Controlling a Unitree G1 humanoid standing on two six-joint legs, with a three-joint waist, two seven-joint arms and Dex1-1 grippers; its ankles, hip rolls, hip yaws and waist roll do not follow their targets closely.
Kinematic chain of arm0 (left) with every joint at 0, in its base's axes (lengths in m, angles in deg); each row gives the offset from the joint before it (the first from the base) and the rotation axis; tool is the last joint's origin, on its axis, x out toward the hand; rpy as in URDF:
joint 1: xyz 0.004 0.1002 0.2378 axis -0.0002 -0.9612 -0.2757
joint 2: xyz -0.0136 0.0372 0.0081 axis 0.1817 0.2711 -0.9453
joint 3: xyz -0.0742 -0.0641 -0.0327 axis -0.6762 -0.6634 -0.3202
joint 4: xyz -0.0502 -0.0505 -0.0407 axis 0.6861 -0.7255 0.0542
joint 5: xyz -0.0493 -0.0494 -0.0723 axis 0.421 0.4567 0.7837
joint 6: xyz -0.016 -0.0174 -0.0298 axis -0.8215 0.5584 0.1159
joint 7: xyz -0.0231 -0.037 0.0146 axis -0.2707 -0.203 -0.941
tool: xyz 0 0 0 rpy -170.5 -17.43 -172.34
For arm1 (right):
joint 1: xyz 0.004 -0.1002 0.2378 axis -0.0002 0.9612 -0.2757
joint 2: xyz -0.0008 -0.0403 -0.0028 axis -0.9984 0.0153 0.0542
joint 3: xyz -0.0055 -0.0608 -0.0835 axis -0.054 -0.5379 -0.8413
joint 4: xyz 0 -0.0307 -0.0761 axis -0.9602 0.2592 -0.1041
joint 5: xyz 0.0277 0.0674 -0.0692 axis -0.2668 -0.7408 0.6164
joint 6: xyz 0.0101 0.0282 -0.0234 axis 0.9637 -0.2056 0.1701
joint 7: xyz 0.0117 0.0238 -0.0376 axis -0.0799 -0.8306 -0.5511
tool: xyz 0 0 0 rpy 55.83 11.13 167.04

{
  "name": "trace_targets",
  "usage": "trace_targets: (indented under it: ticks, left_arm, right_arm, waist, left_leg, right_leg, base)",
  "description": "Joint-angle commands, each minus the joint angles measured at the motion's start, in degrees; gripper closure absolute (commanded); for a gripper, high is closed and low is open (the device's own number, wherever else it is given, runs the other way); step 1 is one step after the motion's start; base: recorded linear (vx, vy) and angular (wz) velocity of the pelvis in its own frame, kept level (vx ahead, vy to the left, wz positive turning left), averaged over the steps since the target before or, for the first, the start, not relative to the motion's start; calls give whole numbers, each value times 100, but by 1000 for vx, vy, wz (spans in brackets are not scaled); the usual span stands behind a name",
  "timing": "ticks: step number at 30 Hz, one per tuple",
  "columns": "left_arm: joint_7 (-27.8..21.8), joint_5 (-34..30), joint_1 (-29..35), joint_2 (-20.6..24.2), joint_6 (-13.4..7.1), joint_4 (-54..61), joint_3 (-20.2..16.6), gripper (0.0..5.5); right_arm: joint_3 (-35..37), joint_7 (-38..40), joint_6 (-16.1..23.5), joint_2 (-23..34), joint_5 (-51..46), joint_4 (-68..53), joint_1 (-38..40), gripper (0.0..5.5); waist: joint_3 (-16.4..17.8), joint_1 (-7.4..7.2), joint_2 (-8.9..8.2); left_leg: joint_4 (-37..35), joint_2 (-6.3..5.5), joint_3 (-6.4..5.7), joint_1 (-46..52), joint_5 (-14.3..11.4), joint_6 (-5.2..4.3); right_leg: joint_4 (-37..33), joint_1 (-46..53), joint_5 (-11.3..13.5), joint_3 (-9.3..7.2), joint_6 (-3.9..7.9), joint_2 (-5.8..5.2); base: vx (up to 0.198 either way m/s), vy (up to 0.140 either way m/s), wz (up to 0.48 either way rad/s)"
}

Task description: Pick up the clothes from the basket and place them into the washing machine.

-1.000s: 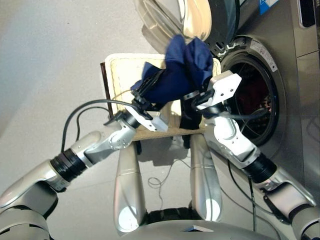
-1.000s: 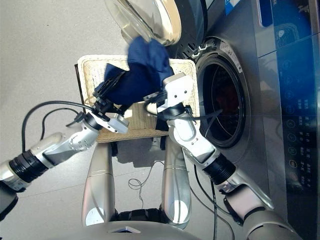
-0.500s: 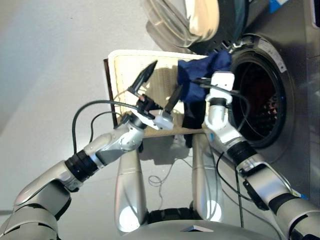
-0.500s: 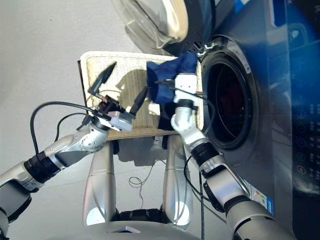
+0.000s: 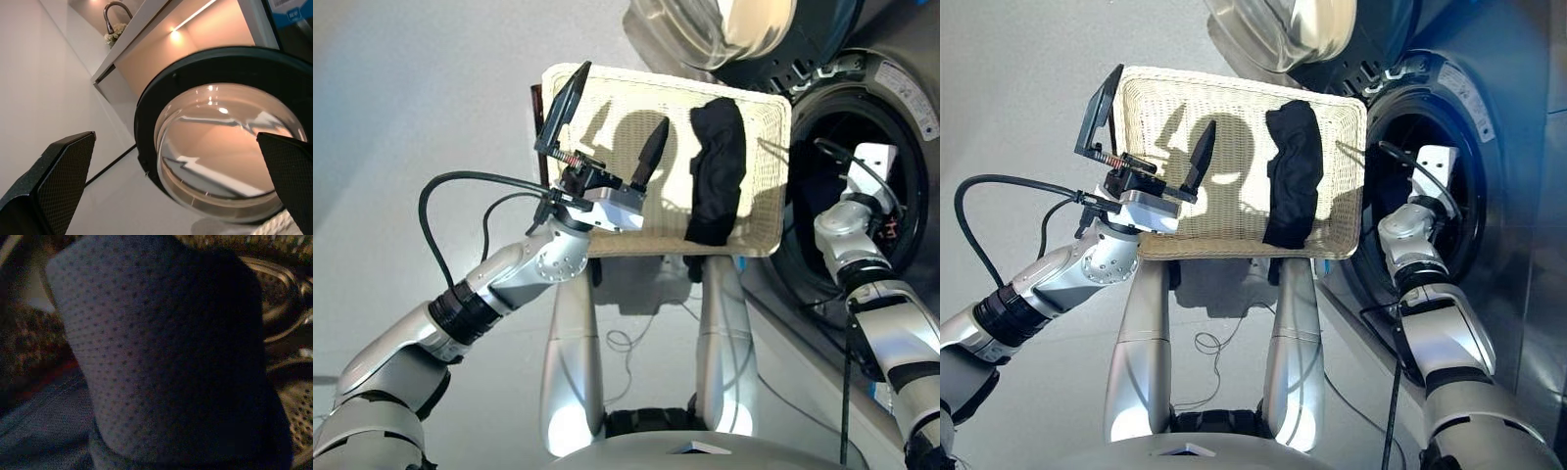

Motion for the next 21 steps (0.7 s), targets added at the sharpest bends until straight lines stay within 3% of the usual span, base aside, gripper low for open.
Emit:
trace_targets:
  ticks: [1,14,15,16,17,21]
  left_arm:
    - [197,-2,-111,-120,-160,809,-281,0]
    - [373,133,-331,-12,-90,1198,-581,0]
    - [372,135,-326,-14,-90,1197,-582,0]
    - [372,153,-336,-14,-90,1203,-580,0]
    - [352,177,-316,0,-89,1177,-563,0]
    - [337,205,-304,35,-77,1209,-565,0]
  right_arm:
    - [240,252,-47,841,-60,362,-101,550]
    - [272,111,-127,1595,-558,859,-577,535]
    - [264,104,-121,1600,-565,871,-589,462]
    - [258,136,-92,1555,-607,847,-627,334]
    - [270,59,-75,1610,-700,908,-637,0]
    - [313,84,-26,1630,-814,928,-658,0]
  waist:
    - [-85,-117,411]
    - [-85,-119,449]
    - [-85,-120,451]
    - [-85,-123,448]
    - [-85,-129,453]
    - [-85,-134,454]
  left_leg:
    - [210,48,336,195,-277,216]
    - [607,40,345,-331,-375,209]
    - [615,39,344,-340,-378,208]
    - [637,46,349,-363,-379,211]
    - [646,44,356,-382,-382,206]
    - [633,43,357,-388,-373,205]
  right_leg:
    - [-186,172,-9,49,-11,52]
    - [244,-364,-135,73,-22,75]
    - [252,-373,-138,74,-22,74]
    - [270,-393,-136,65,-24,68]
    - [294,-425,-135,60,-23,65]
    - [276,-426,-126,55,-26,56]
  base:
    - [0,0,0]
    - [0,0,0]
    - [0,0,0]
    - [0,0,0]
    - [0,0,0]
    - [0,0,0]
